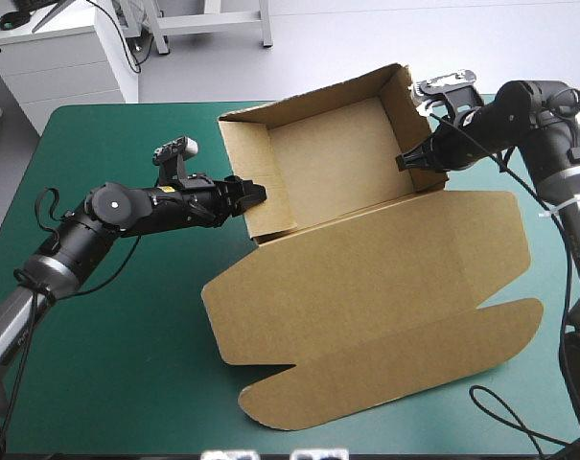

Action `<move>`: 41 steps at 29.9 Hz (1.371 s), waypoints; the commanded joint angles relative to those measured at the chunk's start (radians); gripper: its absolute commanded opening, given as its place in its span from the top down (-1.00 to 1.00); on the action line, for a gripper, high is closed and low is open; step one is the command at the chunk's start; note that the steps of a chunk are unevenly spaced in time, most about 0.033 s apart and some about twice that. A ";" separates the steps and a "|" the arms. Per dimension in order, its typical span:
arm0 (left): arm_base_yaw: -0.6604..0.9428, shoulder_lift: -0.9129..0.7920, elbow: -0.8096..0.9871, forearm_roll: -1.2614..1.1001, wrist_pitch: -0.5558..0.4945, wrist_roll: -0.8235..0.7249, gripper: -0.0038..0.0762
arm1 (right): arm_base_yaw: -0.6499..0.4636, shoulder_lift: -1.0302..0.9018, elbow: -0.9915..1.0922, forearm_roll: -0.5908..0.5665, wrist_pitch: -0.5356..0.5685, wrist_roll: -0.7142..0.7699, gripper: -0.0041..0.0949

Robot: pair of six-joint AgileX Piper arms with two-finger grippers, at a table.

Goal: Fold the box

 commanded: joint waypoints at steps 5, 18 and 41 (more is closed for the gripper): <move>-0.008 -0.038 -0.033 -0.032 -0.065 -0.012 0.05 | 0.025 -0.043 -0.038 0.043 -0.044 0.005 0.94; -0.008 -0.036 -0.033 -0.169 -0.037 -0.002 0.05 | 0.084 -0.043 -0.038 -0.040 -0.071 0.033 0.94; -0.233 -0.034 -0.287 0.824 0.154 -0.765 0.05 | 0.089 -0.043 -0.038 -0.048 -0.063 0.068 0.94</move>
